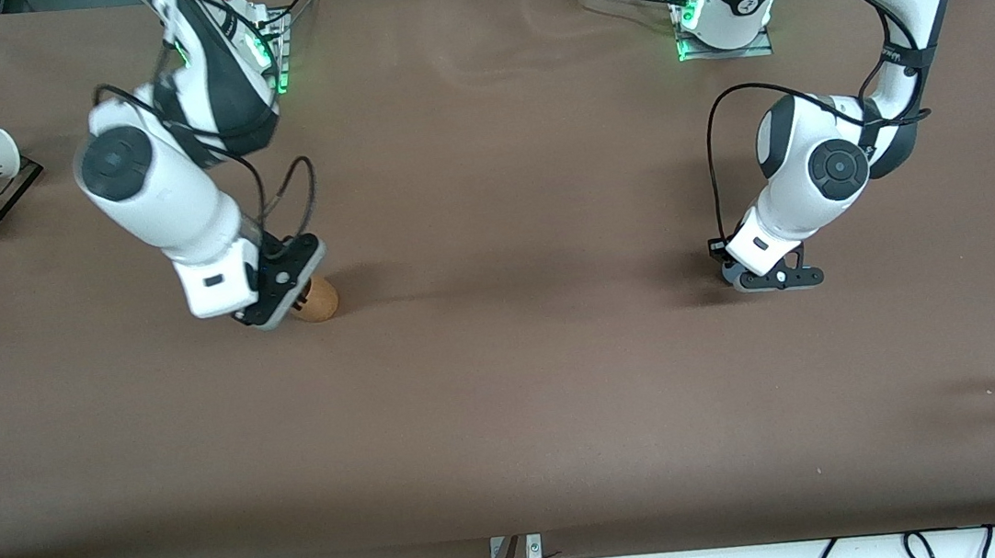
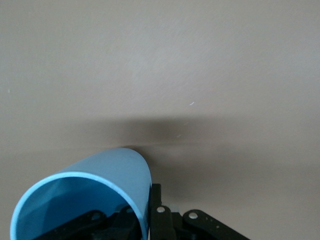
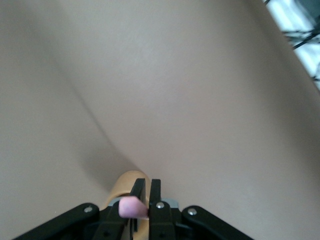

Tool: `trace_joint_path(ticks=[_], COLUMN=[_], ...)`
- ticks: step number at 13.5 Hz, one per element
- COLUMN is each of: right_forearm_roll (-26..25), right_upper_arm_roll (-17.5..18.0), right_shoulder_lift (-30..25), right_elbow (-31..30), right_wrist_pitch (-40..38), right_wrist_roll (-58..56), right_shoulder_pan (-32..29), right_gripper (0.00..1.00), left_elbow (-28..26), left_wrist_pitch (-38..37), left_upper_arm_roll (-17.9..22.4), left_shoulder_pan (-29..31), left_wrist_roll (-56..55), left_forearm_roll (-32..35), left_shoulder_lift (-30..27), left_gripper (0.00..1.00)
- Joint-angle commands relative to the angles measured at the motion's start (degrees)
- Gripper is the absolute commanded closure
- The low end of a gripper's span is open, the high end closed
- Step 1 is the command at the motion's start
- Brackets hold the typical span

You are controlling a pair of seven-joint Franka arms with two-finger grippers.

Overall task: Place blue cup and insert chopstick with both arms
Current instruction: 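Lift the chopstick from the tan cup while the left gripper sets the blue cup mid-table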

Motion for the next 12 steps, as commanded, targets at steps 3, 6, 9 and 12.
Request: trace_joint_path(ticks=[3, 6, 9, 12], right_forearm_roll=[0.6, 2.0, 3.6, 4.0], right_upper_arm_roll=[-0.2, -0.6, -1.3, -1.3], right_shoulder_lift=[-0.3, -0.4, 0.2, 0.3], right_elbow=[12.5, 13.4, 14.3, 14.5], right_wrist_pitch=[-12.5, -13.7, -13.7, -13.7], right_wrist_roll=[-0.1, 0.0, 0.0, 0.0], right_shoulder_pan=[-0.7, -0.9, -1.4, -1.4], right_gripper=[1.0, 1.0, 1.0, 1.0], left_elbow=[20.4, 32.2, 40.6, 43.2], left_wrist_pitch=[-12.4, -17.1, -18.3, -18.3], left_upper_arm_roll=[-3.3, -2.0, 2.3, 2.4], left_shoulder_pan=[-10.7, -19.4, -27.9, -30.4], left_wrist_roll=[-18.1, -26.2, -28.0, -33.3], left_forearm_roll=[1.4, 1.4, 1.0, 1.0], left_shoulder_lift=[8.3, 15.7, 22.4, 25.7], left_gripper=[1.0, 1.0, 1.0, 1.0])
